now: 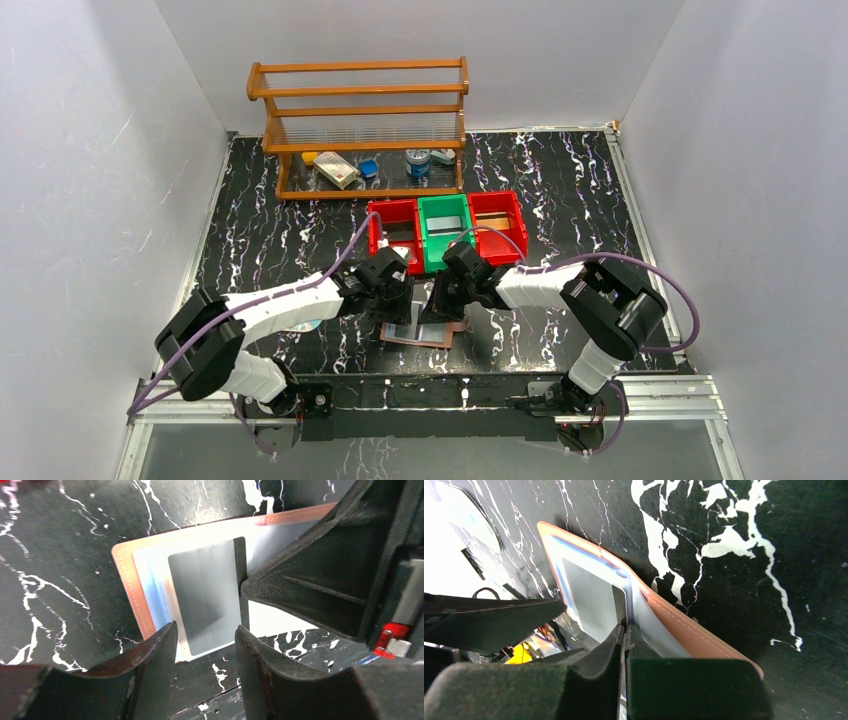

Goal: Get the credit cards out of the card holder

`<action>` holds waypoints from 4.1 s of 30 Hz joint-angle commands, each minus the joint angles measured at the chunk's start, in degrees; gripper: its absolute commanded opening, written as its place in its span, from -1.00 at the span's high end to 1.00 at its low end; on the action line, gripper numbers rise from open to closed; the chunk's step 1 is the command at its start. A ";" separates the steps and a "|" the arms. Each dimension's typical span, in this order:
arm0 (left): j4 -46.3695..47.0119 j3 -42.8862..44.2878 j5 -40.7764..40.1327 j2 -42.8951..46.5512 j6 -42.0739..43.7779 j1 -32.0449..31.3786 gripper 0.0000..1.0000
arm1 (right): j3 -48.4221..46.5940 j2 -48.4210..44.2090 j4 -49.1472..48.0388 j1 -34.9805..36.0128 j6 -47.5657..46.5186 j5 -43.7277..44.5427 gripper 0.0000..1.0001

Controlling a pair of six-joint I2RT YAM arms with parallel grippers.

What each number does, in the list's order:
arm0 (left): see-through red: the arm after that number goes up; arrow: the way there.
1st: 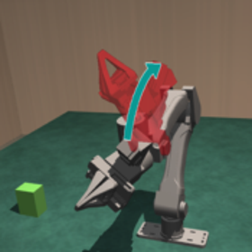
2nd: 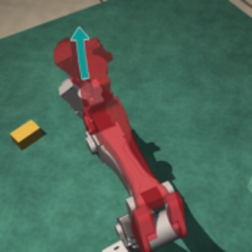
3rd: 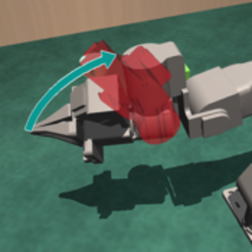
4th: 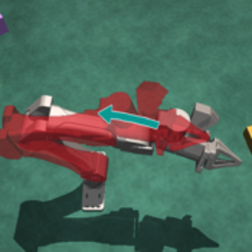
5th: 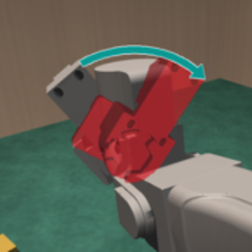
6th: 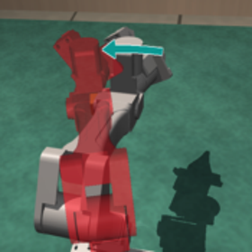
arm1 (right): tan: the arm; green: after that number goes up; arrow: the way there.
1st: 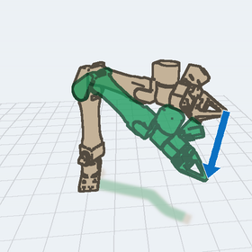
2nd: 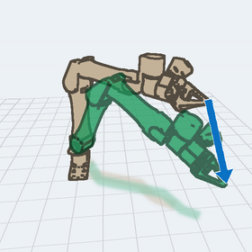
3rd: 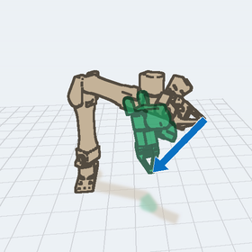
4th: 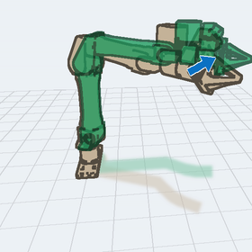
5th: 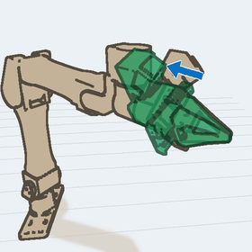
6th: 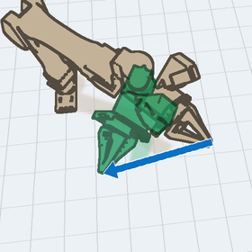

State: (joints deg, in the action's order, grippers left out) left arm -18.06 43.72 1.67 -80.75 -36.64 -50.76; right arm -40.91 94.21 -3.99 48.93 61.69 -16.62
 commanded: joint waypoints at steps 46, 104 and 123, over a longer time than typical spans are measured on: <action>-3.81 -2.28 -1.46 -1.61 -1.46 -0.22 0.50 | -1.68 -5.61 15.36 3.02 -3.02 16.22 0.80; -2.14 0.61 1.87 -5.01 1.76 -0.22 0.42 | 13.69 -13.36 -4.36 -2.02 4.47 7.56 0.82; 5.13 6.32 9.20 -1.95 -0.39 -0.22 -0.14 | 13.45 -12.64 -4.94 -2.34 5.62 6.84 0.82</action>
State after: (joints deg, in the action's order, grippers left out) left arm -15.16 48.66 7.18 -82.52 -35.94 -50.81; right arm -27.35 81.78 -9.63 46.87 66.74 -10.98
